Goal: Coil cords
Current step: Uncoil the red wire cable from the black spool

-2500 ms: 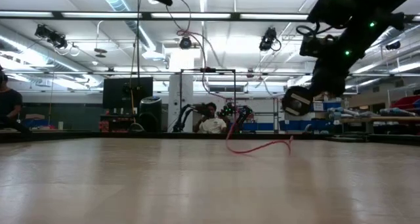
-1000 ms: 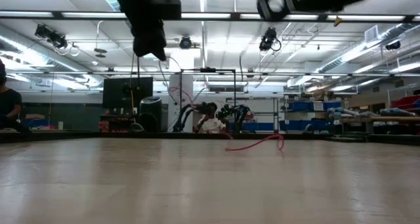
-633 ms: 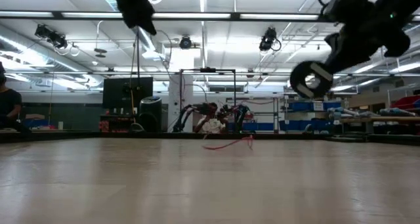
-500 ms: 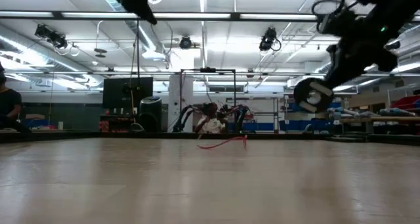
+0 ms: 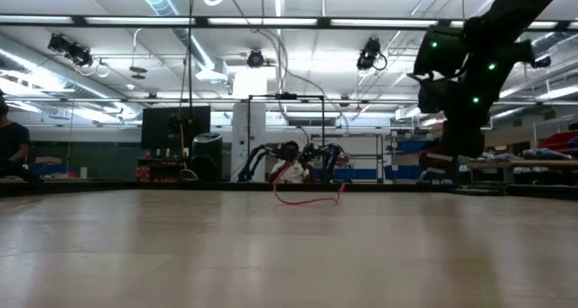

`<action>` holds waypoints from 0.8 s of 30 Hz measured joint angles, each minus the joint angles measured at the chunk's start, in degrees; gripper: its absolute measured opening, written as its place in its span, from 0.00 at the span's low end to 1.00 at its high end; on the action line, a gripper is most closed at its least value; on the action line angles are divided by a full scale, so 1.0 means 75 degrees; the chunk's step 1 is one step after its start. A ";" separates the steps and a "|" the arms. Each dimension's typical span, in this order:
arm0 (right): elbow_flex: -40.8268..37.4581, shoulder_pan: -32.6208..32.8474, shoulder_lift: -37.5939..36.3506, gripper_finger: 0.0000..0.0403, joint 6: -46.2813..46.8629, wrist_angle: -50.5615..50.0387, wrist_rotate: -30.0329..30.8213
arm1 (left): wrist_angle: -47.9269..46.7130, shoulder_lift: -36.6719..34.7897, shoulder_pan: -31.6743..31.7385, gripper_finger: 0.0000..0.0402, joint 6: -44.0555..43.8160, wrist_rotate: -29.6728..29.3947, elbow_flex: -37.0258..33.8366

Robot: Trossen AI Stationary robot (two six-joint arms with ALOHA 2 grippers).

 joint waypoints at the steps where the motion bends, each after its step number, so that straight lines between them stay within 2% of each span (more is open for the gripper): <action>1: 0.0000 -0.0152 0.0037 0.00 -0.0204 0.0270 0.0279 | 0.0062 -0.0002 -0.0032 0.00 -0.0002 0.0248 0.0000; 5: 0.0000 -0.0673 0.0022 0.00 -0.1430 0.2037 0.1186 | 0.0129 0.0044 -0.0142 0.00 -0.0020 0.1224 0.0000; 10: 0.0000 -0.1010 -0.0269 0.00 -0.3330 0.5635 0.1122 | -0.0362 0.0284 -0.0201 0.00 -0.0065 0.1579 0.0000; 14: 0.0000 -0.0977 -0.0555 0.00 -0.4452 0.8794 0.0356 | -0.0611 0.0637 -0.0201 0.00 -0.0248 0.1615 -0.0099; 18: 0.0000 -0.0742 -0.0843 0.00 -0.5254 1.1085 -0.0825 | -0.0442 0.0945 -0.0192 0.00 -0.0257 0.1810 -0.0505; 21: 0.0000 -0.0449 -0.1130 0.00 -0.5284 1.1912 -0.2082 | -0.0008 0.1142 -0.0120 0.00 -0.0257 0.1807 -0.0958; 24: 0.0000 -0.0053 -0.1501 0.00 -0.4738 1.1928 -0.3361 | 0.0622 0.1278 0.0009 0.00 -0.0282 0.1569 -0.1440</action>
